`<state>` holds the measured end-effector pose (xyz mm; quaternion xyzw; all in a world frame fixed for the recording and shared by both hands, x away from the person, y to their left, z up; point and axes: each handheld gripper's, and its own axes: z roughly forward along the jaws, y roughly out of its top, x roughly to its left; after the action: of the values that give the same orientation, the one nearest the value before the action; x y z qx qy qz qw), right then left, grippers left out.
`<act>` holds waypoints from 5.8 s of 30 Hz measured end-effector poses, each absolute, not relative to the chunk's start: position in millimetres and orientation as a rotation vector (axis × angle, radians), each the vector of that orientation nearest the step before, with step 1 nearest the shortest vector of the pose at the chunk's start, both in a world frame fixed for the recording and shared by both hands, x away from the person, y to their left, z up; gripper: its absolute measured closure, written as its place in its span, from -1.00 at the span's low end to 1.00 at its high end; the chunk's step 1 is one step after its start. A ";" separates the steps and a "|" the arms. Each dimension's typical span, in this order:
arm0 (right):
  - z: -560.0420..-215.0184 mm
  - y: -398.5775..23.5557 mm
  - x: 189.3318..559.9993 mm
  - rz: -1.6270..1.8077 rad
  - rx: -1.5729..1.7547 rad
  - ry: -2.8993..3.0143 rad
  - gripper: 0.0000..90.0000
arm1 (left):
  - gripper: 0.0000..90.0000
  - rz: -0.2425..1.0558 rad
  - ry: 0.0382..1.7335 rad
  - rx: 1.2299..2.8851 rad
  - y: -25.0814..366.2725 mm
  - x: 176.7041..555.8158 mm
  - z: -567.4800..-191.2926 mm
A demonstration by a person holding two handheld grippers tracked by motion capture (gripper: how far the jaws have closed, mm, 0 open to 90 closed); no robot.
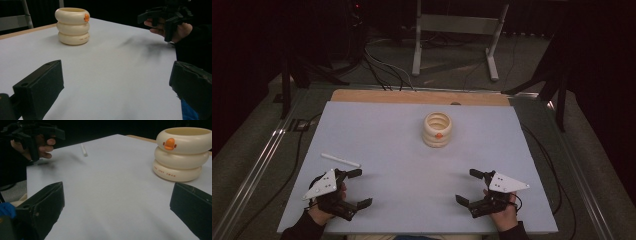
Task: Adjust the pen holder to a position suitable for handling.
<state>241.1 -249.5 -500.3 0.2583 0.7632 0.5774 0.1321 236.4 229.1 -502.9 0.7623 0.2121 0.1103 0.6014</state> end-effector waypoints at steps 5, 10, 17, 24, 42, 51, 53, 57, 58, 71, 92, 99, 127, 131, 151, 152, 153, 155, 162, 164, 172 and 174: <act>-500.1 -253.6 242.2 1.661 0.768 2.203 -1.00 | -1.00 0.266 0.485 1.761 228.7 233.9 -500.8; -499.6 -260.4 240.9 1.642 0.761 2.172 -1.00 | -1.00 0.268 0.481 1.766 228.3 233.2 -500.4; -502.6 -271.4 243.1 1.629 0.798 2.193 -1.00 | -1.00 0.263 0.479 1.772 226.8 234.4 -501.2; -503.3 -264.9 241.7 1.617 0.782 2.212 -1.00 | -1.00 0.271 0.481 1.762 229.1 234.5 -500.5; -496.0 -262.0 243.9 1.592 0.812 2.241 -1.00 | -1.00 0.269 0.485 1.772 228.5 235.5 -501.1; -478.2 -253.4 245.2 1.605 0.797 2.260 -1.00 | -1.00 0.267 0.486 1.768 228.9 235.4 -500.6; -474.0 -253.5 245.7 1.613 0.790 2.252 -1.00 | -1.00 0.265 0.481 1.770 228.7 235.0 -500.6; -466.1 -255.2 249.2 1.628 0.786 2.233 -1.00 | -1.00 0.266 0.482 1.767 228.6 235.2 -500.4; -464.1 -255.1 250.3 1.622 0.786 2.232 -1.00 | -1.00 0.264 0.482 1.768 228.7 235.1 -500.6; -442.0 -252.1 268.3 1.598 0.761 2.202 -1.00 | -1.00 0.263 0.479 1.768 228.4 234.9 -500.4; -410.6 -242.8 301.0 1.623 0.780 2.147 -1.00 | -1.00 0.260 0.484 1.769 228.7 235.0 -501.0; -402.3 -239.7 313.4 1.635 0.790 2.131 -1.00 | -1.00 0.260 0.481 1.773 228.2 234.6 -500.8; -391.9 -227.7 376.9 1.632 0.962 2.097 -1.00 | -1.00 0.253 0.479 1.780 227.0 235.2 -502.4; -391.1 -224.1 385.4 1.575 1.012 2.097 -1.00 | -1.00 0.244 0.481 1.767 227.1 235.8 -502.7; -412.2 -202.1 436.2 1.477 1.272 2.235 -1.00 | -1.00 0.236 0.476 1.780 225.0 236.8 -504.0; -413.4 -200.9 439.0 1.458 1.309 2.232 -1.00 | -1.00 0.236 0.477 1.780 225.0 237.0 -504.0; -414.7 -199.8 441.9 1.440 1.353 2.224 -1.00 | -1.00 0.235 0.478 1.778 225.1 237.1 -504.1; -419.6 -196.4 449.9 1.384 1.456 2.236 -1.00 | -1.00 0.235 0.479 1.777 225.1 236.9 -504.3; -423.6 -193.7 459.5 1.302 1.648 2.219 -0.67 | -1.00 0.237 0.473 1.782 224.6 236.3 -503.8; -424.9 -192.9 463.1 1.273 1.697 2.222 -0.57 | -1.00 0.233 0.476 1.774 224.9 236.8 -503.7; -433.8 -190.8 472.3 1.160 1.820 2.201 -0.17 | -1.00 0.234 0.477 1.774 225.5 236.5 -504.0; -436.9 -188.5 474.4 1.115 1.832 2.211 -0.09 | -1.00 0.232 0.476 1.776 225.4 236.6 -504.1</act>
<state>474.4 -188.5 -436.9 0.5946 0.7174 0.3617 0.0309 236.6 225.4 -504.1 0.7663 0.2054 0.1003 0.6004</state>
